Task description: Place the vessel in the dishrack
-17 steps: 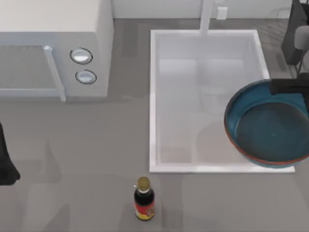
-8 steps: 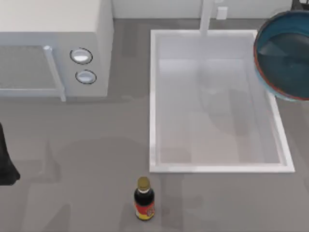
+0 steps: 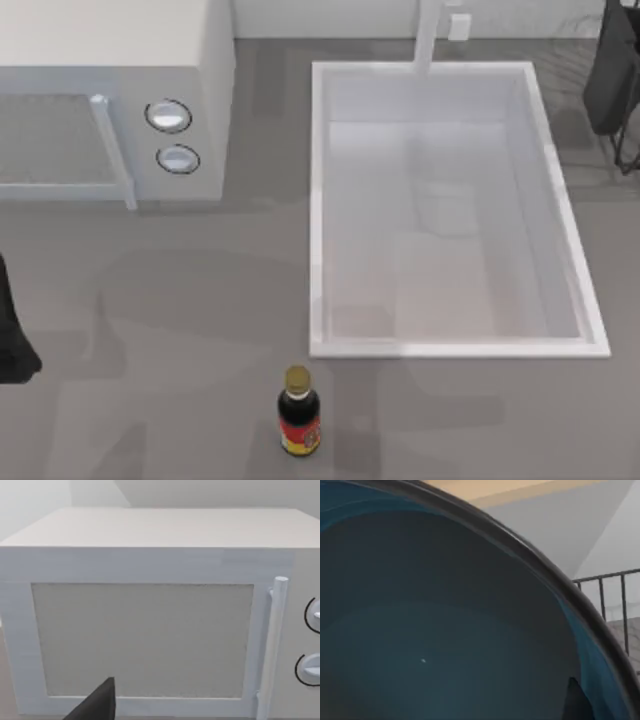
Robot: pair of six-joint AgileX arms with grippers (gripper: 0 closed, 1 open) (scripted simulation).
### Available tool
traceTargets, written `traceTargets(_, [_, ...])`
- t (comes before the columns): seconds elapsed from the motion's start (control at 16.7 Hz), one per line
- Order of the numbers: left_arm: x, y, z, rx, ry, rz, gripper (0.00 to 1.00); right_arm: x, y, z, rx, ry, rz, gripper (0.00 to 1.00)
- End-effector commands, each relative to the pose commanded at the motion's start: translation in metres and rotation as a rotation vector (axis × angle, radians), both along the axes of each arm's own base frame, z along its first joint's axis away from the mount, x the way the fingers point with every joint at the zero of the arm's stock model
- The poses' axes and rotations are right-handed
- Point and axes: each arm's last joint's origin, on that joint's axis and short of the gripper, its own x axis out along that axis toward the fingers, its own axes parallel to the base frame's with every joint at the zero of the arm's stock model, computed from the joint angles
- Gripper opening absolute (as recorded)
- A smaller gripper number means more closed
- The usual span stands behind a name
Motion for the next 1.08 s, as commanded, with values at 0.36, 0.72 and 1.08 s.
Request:
traceTargets(0.36, [0.0,0.0,0.0,0.0,0.0,0.0,1.0,-0.052,-0.031,0.024,-0.235,-0.307,-0.073,0.0])
traceTargets(0.72, [0.0,0.0,0.0,0.0,0.0,0.0,1.0,-0.053,-0.032,0.025,-0.247,-0.318,-0.076,0.0])
traceTargets(1.08, [0.0,0.0,0.0,0.0,0.0,0.0,1.0,0.008,-0.061,-0.008,-0.248,-0.303,-0.112,0.0])
